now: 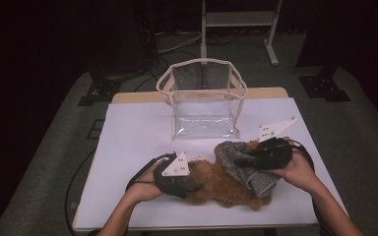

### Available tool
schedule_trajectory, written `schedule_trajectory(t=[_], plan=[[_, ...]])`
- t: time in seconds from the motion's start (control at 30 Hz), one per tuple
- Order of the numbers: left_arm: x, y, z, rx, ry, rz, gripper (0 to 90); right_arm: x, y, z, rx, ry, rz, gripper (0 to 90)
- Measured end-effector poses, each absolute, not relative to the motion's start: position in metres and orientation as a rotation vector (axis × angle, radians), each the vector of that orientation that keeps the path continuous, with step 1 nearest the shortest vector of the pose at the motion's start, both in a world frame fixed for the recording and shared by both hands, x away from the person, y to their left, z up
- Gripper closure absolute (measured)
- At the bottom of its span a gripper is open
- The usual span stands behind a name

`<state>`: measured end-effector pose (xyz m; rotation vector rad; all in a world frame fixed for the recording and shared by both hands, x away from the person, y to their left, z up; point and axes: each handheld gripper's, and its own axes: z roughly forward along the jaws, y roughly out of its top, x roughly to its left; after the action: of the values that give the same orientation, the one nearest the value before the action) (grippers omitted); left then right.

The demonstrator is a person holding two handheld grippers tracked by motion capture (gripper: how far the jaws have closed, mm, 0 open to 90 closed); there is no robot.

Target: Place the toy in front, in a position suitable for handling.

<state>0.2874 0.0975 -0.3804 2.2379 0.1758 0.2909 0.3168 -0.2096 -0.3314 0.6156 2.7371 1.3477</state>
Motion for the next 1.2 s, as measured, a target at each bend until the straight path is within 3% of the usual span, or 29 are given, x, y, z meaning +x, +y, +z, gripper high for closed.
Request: schedule_trajectory(t=[0.13, 0.47, 0.73, 1.2], plan=[[0.287, 0.101, -0.382, 2.231, 0.180, 0.283, 39.6, 0.319, -0.198, -0.340, 0.591, 2.766, 1.296, 76.1], [0.292, 0.101, -0.381, 2.224, 0.186, 0.265, 39.8, 0.319, -0.231, -0.343, 0.689, 2.712, 1.319, 76.0], [0.292, 0.102, -0.383, 2.218, 0.184, 0.265, 39.6, 0.318, -0.200, -0.339, 0.550, 2.736, 1.316, 75.6], [0.301, 0.127, -0.387, 2.176, 0.256, 0.253, 23.6, 0.320, -0.234, -0.366, 0.641, 2.727, 1.333, 76.7]])
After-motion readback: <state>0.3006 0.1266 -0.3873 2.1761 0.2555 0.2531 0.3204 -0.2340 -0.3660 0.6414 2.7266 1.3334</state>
